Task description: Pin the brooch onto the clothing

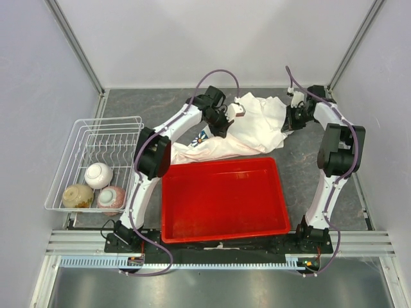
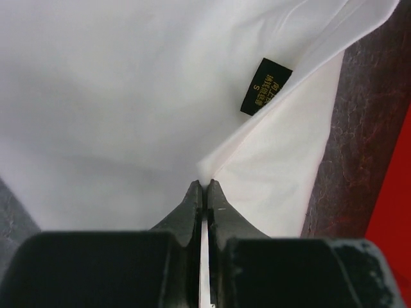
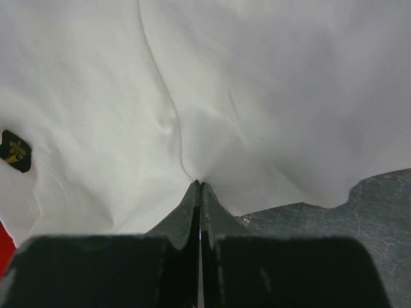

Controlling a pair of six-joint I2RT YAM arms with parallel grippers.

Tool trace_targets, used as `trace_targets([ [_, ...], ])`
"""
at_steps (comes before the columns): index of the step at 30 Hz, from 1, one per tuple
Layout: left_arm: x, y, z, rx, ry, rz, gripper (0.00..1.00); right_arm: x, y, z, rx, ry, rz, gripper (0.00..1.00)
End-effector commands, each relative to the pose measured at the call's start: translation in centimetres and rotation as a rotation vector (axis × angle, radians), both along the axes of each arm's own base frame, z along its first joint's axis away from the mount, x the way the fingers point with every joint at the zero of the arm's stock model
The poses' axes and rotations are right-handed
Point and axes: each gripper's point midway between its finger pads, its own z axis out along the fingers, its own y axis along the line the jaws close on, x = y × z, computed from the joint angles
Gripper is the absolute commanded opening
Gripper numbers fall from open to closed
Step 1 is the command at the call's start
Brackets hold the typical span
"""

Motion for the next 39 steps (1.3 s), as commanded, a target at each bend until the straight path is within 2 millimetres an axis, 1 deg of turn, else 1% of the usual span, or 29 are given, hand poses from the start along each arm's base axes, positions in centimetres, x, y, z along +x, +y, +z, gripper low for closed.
trace_targets([
  [1, 2.1, 1.0, 10.8, -0.206, -0.078, 0.105, 0.02, 2.1, 0.0, 8.1, -0.021, -0.252, 0.079, 0.0],
  [3, 2.3, 1.3, 12.0, -0.228, -0.086, 0.114, 0.02, 1.9, -0.2, 9.3, -0.05, -0.299, 0.114, 0.0],
  [5, 2.7, 1.6, 12.8, -0.233, -0.104, 0.134, 0.02, 1.5, -0.5, 9.2, -0.086, -0.316, 0.157, 0.0],
  [8, 3.5, 2.1, 14.1, -0.268, -0.109, 0.185, 0.02, 0.9, -0.5, 10.1, -0.095, -0.332, 0.186, 0.0],
  [11, 3.8, 2.8, 15.7, -0.317, -0.091, 0.229, 0.02, 1.3, -0.5, 12.7, -0.084, -0.396, 0.17, 0.0],
  [12, 3.8, 2.8, 17.0, -0.34, -0.11, 0.23, 0.02, 1.4, -0.5, 14.2, -0.085, -0.43, 0.156, 0.0],
  [14, 4.0, 3.0, 18.8, -0.369, -0.139, 0.244, 0.02, 2.8, -0.8, 17.2, -0.094, -0.526, 0.124, 0.0],
  [15, 4.1, 3.1, 20.5, -0.387, -0.178, 0.248, 0.02, 3.1, -0.8, 19.0, -0.088, -0.565, 0.095, 0.0],
  [16, 4.3, 3.2, 22.0, -0.406, -0.205, 0.263, 0.02, 4.0, -1.0, 21.4, -0.097, -0.636, 0.08, 0.0],
  [17, 4.8, 3.7, 23.0, -0.412, -0.23, 0.292, 0.02, 4.4, -1.1, 22.8, -0.099, -0.667, 0.063, 0.0],
  [18, 5.0, 3.9, 24.7, -0.445, -0.247, 0.317, 0.02, 4.8, -1.0, 24.0, -0.077, -0.684, 0.033, 0.0],
  [19, 5.1, 4.1, 26.6, -0.475, -0.273, 0.331, 0.02, 5.4, -1.1, 26.7, -0.077, -0.746, 0.021, 0.0],
  [21, 4.9, 4.3, 29.0, -0.532, -0.285, 0.358, 0.02, 5.3, -0.8, 29.6, -0.039, -0.799, -0.019, 0.0],
  [22, 4.3, 4.4, 31.6, -0.579, -0.329, 0.347, 0.02, 5.4, -0.7, 31.7, -0.029, -0.855, -0.028, 0.0],
  [23, 3.8, 4.4, 32.7, -0.607, -0.339, 0.343, 0.02, 5.2, -0.5, 32.9, -0.017, -0.883, -0.037, 0.0],
  [24, 3.2, 4.4, 34.0, -0.641, -0.339, 0.347, 0.02, 4.3, -0.3, 35.0, -0.01, -0.931, -0.045, 0.0],
  [25, 2.4, 4.6, 36.1, -0.68, -0.377, 0.335, 0.02, 4.0, -0.2, 36.4, 0.012, -0.965, -0.065, 0.0],
  [26, 1.8, 4.7, 37.1, -0.701, -0.387, 0.33, 0.02, 3.5, -0.1, 37.5, 0.018, -0.987, -0.073, 0.0],
  [27, 1.4, 4.8, 37.8, -0.719, -0.386, 0.333, 0.02, 2.4, 0.1, 39.4, 0.021, -1.027, -0.08, 0.0],
  [28, 0.8, 5.0, 38.8, -0.736, -0.397, 0.327, 0.02, 1.8, 0.2, 40.3, 0.031, -1.049, -0.087, 0.0],
  [29, -0.3, 5.3, 40.5, -0.76, -0.417, 0.311, 0.02, 1.1, 0.4, 41.2, 0.033, -1.07, -0.086, 0.0],
  [30, -0.9, 5.5, 41.2, -0.769, -0.426, 0.304, 0.02, -0.3, 1.1, 42.7, 0.045, -1.103, -0.055, 0.0],
  [32, -2.3, 5.8, 42.3, -0.781, -0.432, 0.287, 0.02, -1.6, 2.2, 42.5, 0.017, -1.086, 0.034, 0.0],
  [33, -2.7, 6.0, 42.4, -0.779, -0.43, 0.284, 0.02, -1.9, 2.7, 41.5, -0.005, -1.051, 0.085, 0.05],
  [34, -2.9, 5.9, 41.4, -0.762, -0.407, 0.28, 0.02, -3.0, 3.5, 39.0, -0.009, -0.958, 0.159, 0.19],
  [35, -3.3, 5.8, 40.7, -0.748, -0.391, 0.265, 0.02, -3.3, 3.6, 37.5, -0.068, -0.951, 0.247, 0.48],
  [36, -3.8, 6.1, 40.7, -0.736, -0.409, 0.253, 0.02, -3.8, 3.5, 36.1, -0.106, -0.935, 0.299, 0.57],
  [37, -3.8, 6.2, 39.3, -0.712, -0.388, 0.26, 0.02, -4.7, 3.8, 32.2, -0.099, -0.842, 0.35, 0.7],
  [39, -4.0, 6.5, 38.4, -0.689, -0.384, 0.266, 0.02, -5.5, 3.8, 29.6, -0.174, -0.831, 0.449, 0.73],
])
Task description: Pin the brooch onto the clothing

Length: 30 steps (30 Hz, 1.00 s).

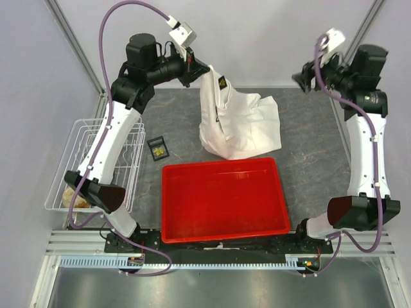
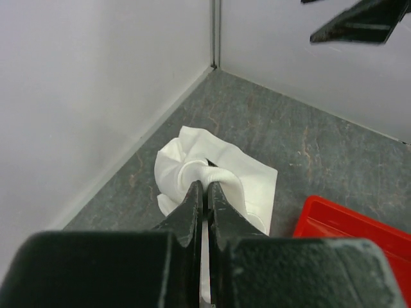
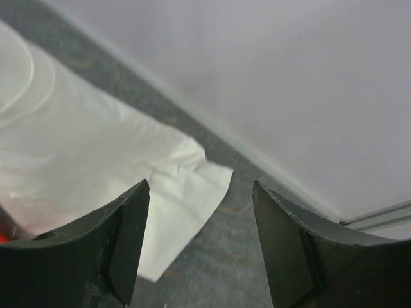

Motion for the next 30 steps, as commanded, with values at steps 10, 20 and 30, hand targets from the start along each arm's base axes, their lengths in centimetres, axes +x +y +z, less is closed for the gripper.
trace_targets([
  [10, 3.3, 1.3, -6.2, 0.07, 0.111, 0.106, 0.02, -6.6, 11.5, -23.8, -0.289, 0.383, 0.489, 0.73],
  [20, 8.9, 2.9, -10.0, 0.017, 0.241, 0.162, 0.02, -2.9, 19.7, -32.4, -0.379, 0.428, 0.637, 0.73],
  [30, 10.7, 3.9, -10.8, -0.037, 0.291, 0.157, 0.02, 0.1, 21.2, -38.3, -0.523, 0.44, 0.625, 0.81],
])
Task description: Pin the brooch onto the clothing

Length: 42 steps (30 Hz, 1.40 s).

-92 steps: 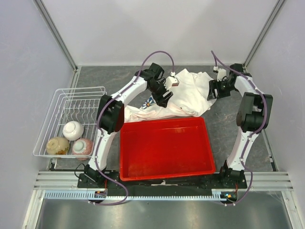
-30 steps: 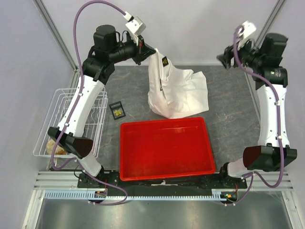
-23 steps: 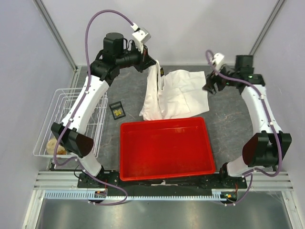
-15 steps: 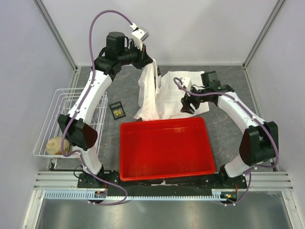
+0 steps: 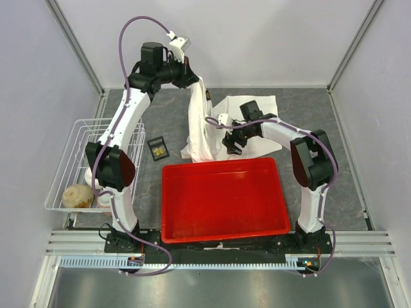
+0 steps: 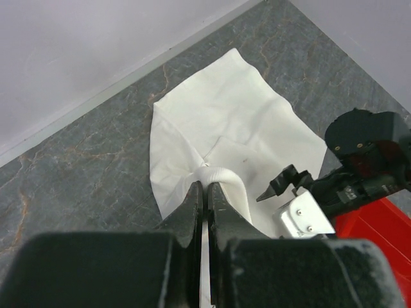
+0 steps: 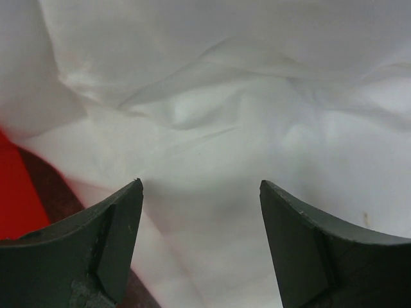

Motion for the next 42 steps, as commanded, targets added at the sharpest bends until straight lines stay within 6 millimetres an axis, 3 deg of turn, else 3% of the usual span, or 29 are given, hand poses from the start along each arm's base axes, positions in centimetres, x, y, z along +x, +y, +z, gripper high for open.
trace_targets([
  [1, 0.7, -0.1, 3.3, -0.089, -0.054, -0.016, 0.02, 3.3, 0.8, 0.6, -0.036, -0.126, 0.013, 0.79],
  [3, 0.8, 0.0, 3.0, -0.089, -0.049, -0.014, 0.02, 3.5, 0.2, -0.3, -0.072, -0.131, 0.006, 0.71],
  [5, 0.9, 0.0, 2.9, -0.089, -0.05, -0.016, 0.02, 3.7, -0.3, -0.6, -0.094, -0.14, -0.002, 0.48],
  [6, 0.9, 0.1, 2.7, -0.088, -0.045, -0.016, 0.02, 3.6, -0.7, -0.8, -0.113, -0.144, -0.011, 0.3],
  [8, 1.0, 0.1, 2.7, -0.087, -0.046, -0.015, 0.02, 3.9, -1.2, -0.2, -0.122, -0.158, -0.029, 0.02],
  [9, 1.1, 0.2, 2.6, -0.086, -0.043, -0.013, 0.02, 4.2, -1.5, 0.2, -0.121, -0.164, -0.045, 0.0],
  [15, 1.0, 0.2, 2.6, -0.081, -0.048, -0.018, 0.02, 6.8, -4.2, 5.2, -0.015, -0.179, -0.179, 0.0],
  [16, 1.0, 0.2, 2.6, -0.083, -0.047, -0.019, 0.02, 6.9, -4.6, 5.0, -0.032, -0.171, -0.182, 0.08],
  [17, 1.0, 0.1, 2.5, -0.084, -0.043, -0.022, 0.02, 6.7, -4.6, 5.2, -0.049, -0.152, -0.179, 0.22],
  [18, 1.1, 0.2, 2.3, -0.082, -0.038, -0.019, 0.02, 6.7, -4.7, 5.0, -0.052, -0.13, -0.198, 0.55],
  [19, 1.1, 0.2, 2.2, -0.082, -0.036, -0.018, 0.02, 6.8, -5.0, 3.9, -0.07, -0.1, -0.22, 0.62],
  [23, 1.1, 0.1, 2.1, -0.082, -0.034, -0.02, 0.02, 6.7, -5.9, 1.8, -0.126, -0.032, -0.274, 0.66],
  [27, 1.1, 0.1, 2.0, -0.077, -0.038, -0.022, 0.02, 7.2, -6.5, 0.4, -0.147, 0.006, -0.335, 0.77],
  [34, 1.2, -0.1, 1.3, -0.082, -0.016, -0.031, 0.02, 8.0, -6.8, -2.1, -0.162, 0.064, -0.373, 0.78],
  [38, 1.2, -0.1, 1.0, -0.08, -0.013, -0.031, 0.02, 7.8, -6.6, -2.2, -0.146, 0.081, -0.365, 0.6],
  [42, 1.1, 0.0, 1.0, -0.075, -0.015, -0.031, 0.02, 8.0, -6.9, -0.4, -0.102, 0.07, -0.375, 0.45],
])
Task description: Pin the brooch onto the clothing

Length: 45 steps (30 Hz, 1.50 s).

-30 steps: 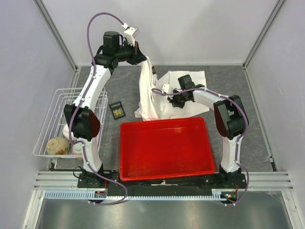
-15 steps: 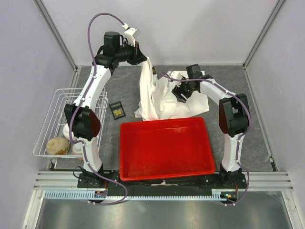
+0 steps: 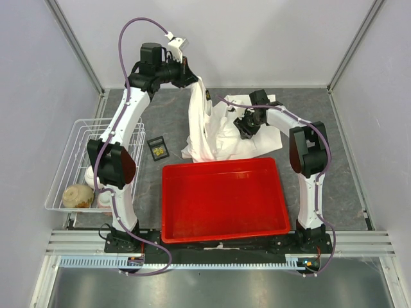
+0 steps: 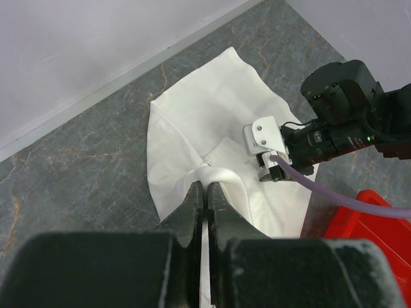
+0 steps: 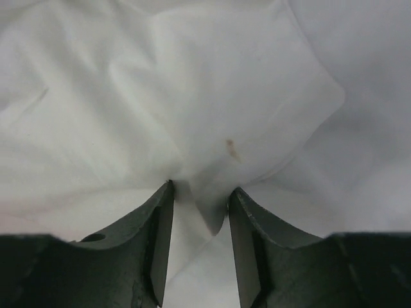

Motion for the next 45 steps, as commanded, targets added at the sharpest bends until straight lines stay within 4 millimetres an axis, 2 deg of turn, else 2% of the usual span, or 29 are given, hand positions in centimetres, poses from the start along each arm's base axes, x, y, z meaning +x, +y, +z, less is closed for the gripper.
trace_targets([
  [1, 0.2, -0.3, 1.7, -0.039, -0.041, -0.019, 0.02, 0.9, -0.1, 2.9, 0.061, -0.039, -0.014, 0.41],
  [2, 0.2, -0.2, 1.8, -0.038, -0.043, -0.02, 0.02, 1.0, -0.2, 3.4, 0.074, -0.043, -0.025, 0.35],
  [7, -0.1, -0.1, 1.7, -0.035, -0.041, -0.019, 0.02, 2.1, -1.3, 7.3, 0.139, -0.092, -0.079, 0.33],
  [8, -0.2, -0.1, 1.7, -0.034, -0.038, -0.017, 0.02, 2.2, -1.5, 8.0, 0.15, -0.101, -0.087, 0.28],
  [10, -0.4, -0.1, 1.8, -0.033, -0.041, -0.019, 0.02, 2.4, -2.0, 9.3, 0.175, -0.114, -0.102, 0.12],
  [11, -0.5, -0.1, 1.8, -0.033, -0.039, -0.019, 0.02, 2.4, -2.0, 9.7, 0.191, -0.114, -0.1, 0.0],
  [19, -0.8, 0.1, 1.8, -0.026, -0.043, -0.019, 0.02, 2.1, -2.1, 13.4, 0.343, -0.092, -0.137, 0.0],
  [20, -0.9, 0.1, 1.8, -0.026, -0.043, -0.022, 0.02, 2.0, -2.1, 13.0, 0.338, -0.074, -0.135, 0.03],
  [21, -0.9, 0.1, 1.9, -0.025, -0.046, -0.026, 0.02, 1.6, -1.8, 12.6, 0.335, -0.05, -0.122, 0.14],
  [22, -0.9, 0.1, 1.7, -0.024, -0.042, -0.026, 0.02, 1.2, -1.7, 12.2, 0.328, -0.018, -0.124, 0.34],
  [24, -0.9, 0.0, 1.6, -0.025, -0.038, -0.027, 0.02, 0.9, -1.3, 10.3, 0.321, 0.033, -0.128, 0.44],
  [25, -0.9, 0.0, 1.6, -0.025, -0.038, -0.027, 0.02, 0.9, -1.2, 9.7, 0.316, 0.043, -0.13, 0.53],
  [26, -0.9, 0.0, 1.5, -0.024, -0.036, -0.027, 0.02, 1.0, -1.1, 8.5, 0.304, 0.064, -0.138, 0.54],
  [29, -1.0, 0.0, 1.5, -0.025, -0.034, -0.03, 0.02, 1.4, -0.6, 6.7, 0.304, 0.096, -0.155, 0.56],
  [33, -1.0, 0.1, 1.3, -0.018, -0.038, -0.033, 0.02, 2.3, 0.0, 5.3, 0.302, 0.104, -0.168, 0.63],
  [36, -1.0, 0.0, 1.0, -0.016, -0.03, -0.035, 0.02, 2.3, 0.7, 4.3, 0.309, 0.123, -0.163, 0.62],
  [39, -0.9, 0.0, 0.7, -0.014, -0.027, -0.035, 0.02, 2.0, 1.3, 3.6, 0.315, 0.146, -0.157, 0.54],
  [42, -0.9, 0.0, 0.5, -0.012, -0.024, -0.035, 0.02, 1.8, 1.5, 3.5, 0.323, 0.154, -0.15, 0.25],
  [43, -0.9, 0.1, 0.6, -0.011, -0.026, -0.033, 0.02, 1.8, 1.5, 4.0, 0.324, 0.141, -0.147, 0.1],
  [44, -0.9, 0.2, 0.4, -0.008, -0.026, -0.032, 0.02, 1.8, 1.3, 4.3, 0.329, 0.139, -0.148, 0.0],
  [45, -0.9, 0.2, 0.4, -0.007, -0.027, -0.033, 0.02, 1.7, 1.2, 4.7, 0.343, 0.14, -0.148, 0.0],
])
